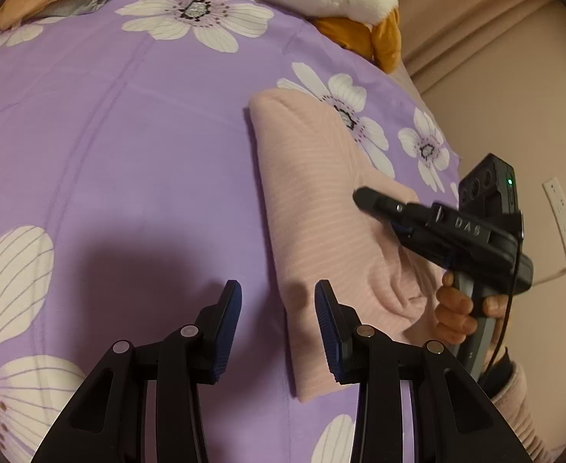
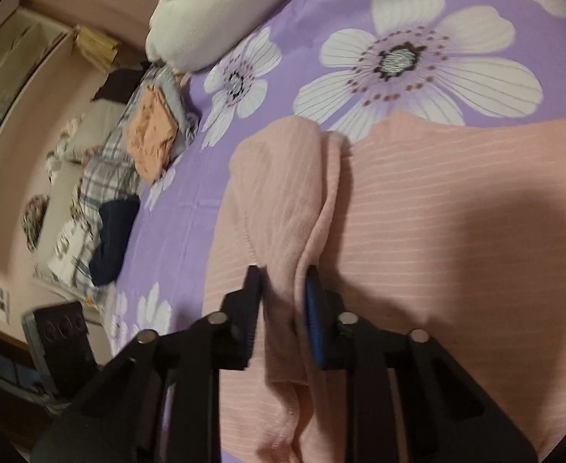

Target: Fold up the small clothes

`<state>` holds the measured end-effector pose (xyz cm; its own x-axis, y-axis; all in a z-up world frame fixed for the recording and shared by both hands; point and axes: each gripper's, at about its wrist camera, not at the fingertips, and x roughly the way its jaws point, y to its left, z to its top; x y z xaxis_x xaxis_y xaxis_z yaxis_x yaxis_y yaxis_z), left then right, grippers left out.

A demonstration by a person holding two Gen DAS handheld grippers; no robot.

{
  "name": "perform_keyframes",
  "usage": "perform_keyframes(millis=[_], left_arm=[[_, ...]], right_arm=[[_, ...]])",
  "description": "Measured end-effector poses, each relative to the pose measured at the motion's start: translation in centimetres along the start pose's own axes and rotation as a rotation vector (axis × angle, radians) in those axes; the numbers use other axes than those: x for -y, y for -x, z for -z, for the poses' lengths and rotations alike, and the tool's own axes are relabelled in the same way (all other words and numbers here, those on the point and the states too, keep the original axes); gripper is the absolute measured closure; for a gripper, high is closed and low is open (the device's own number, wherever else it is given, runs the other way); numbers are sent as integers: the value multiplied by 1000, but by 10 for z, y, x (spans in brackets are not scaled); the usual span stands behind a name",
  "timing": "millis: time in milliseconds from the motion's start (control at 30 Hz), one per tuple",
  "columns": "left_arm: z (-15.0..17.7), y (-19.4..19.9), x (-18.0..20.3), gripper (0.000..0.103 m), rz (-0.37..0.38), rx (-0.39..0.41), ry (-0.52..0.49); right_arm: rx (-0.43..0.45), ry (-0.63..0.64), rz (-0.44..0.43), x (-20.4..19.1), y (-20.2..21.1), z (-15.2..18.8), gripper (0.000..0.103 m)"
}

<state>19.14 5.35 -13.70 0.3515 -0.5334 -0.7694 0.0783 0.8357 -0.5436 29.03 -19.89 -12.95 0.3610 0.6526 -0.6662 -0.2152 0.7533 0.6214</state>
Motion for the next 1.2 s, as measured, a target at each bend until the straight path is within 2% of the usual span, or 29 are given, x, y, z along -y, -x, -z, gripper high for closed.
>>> perform_keyframes(millis=[133,267,400,500,600,667,767,833,867,933,967,1000,1067,1200], left_arm=[[-3,-1,2,66,-2,8,11],[-5,-2,9,66,2,9,-7],[-6,-7,24,66,19,-3,-38],[-3,-13,39,66,24,-21,-75],[-4,-27,60,66,31,-43,-111],[-3,-36,74,66,37,-59,-142],[-2,-50,96,66,38,-75,-202],[0,-56,108,66,42,-79,-239],[1,-57,110,66,43,-77,-254],[1,-63,116,66,51,-77,-286],[4,-63,119,66,49,-77,-298],[5,-66,121,66,42,-78,-314],[7,-70,122,66,30,-80,-347],[12,-77,124,66,13,-86,-386]], right_arm=[[68,36,8,-10,19,0,94],[213,83,-7,-23,79,1,94],[307,81,63,-8,126,15,94],[294,23,126,23,135,33,93],[233,-73,225,64,122,50,91],[229,-130,210,82,115,57,88],[260,-156,176,86,117,58,88],[249,-128,218,80,120,56,87],[253,-107,265,75,123,54,84],[306,-45,343,63,133,50,81],[340,-7,350,57,138,47,81],[350,17,321,53,140,41,81],[342,37,272,51,137,27,81],[297,36,240,58,116,-3,85]])
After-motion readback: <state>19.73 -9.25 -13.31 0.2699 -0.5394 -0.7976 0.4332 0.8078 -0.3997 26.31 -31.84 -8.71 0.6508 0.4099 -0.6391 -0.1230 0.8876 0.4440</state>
